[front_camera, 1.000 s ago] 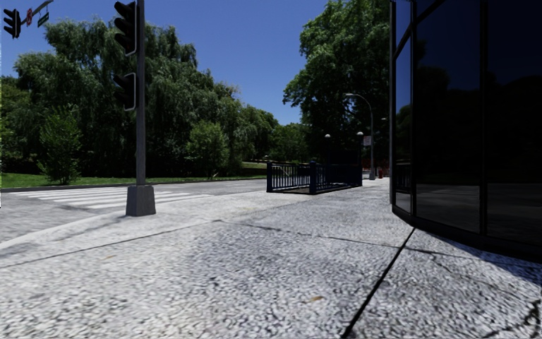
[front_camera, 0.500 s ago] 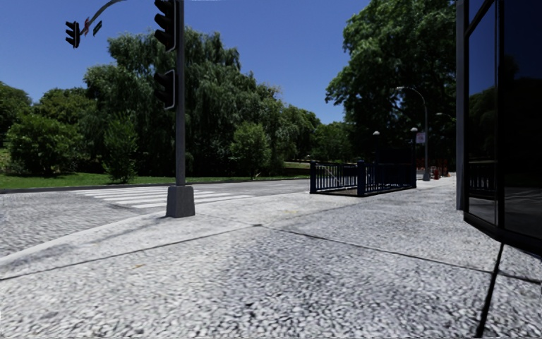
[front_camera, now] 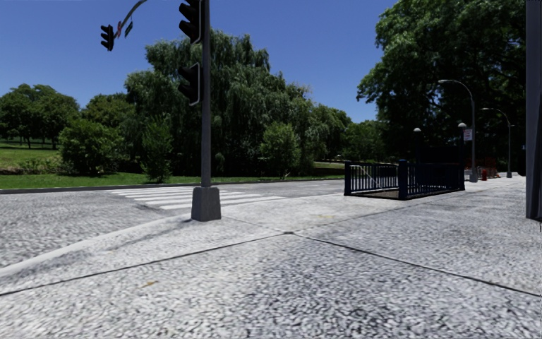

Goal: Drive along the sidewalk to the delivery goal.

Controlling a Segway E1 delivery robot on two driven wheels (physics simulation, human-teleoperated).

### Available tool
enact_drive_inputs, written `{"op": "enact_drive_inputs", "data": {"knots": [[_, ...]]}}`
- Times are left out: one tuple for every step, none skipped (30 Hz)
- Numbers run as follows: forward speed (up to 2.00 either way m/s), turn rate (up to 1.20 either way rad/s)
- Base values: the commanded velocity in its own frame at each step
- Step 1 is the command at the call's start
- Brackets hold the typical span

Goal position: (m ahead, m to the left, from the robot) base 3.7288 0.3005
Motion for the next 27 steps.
{"op": "enact_drive_inputs", "data": {"knots": [[0.90, 0.00], [0.90, 0.00], [0.90, 0.00], [0.92, 0.00], [0.98, 0.00], [1.01, 0.00], [1.01, 0.00], [1.03, 0.00], [1.03, 0.00], [1.03, 0.00], [1.03, 0.00], [1.04, 0.00], [1.04, 0.00], [1.04, 0.00], [1.05, 0.01], [1.08, 0.02], [1.08, 0.02], [1.11, 0.03], [1.12, 0.03], [1.12, 0.03], [1.12, 0.03], [1.12, 0.05], [1.12, 0.09], [1.12, 0.09], [1.12, 0.14], [1.12, 0.21], [1.12, 0.21]]}}
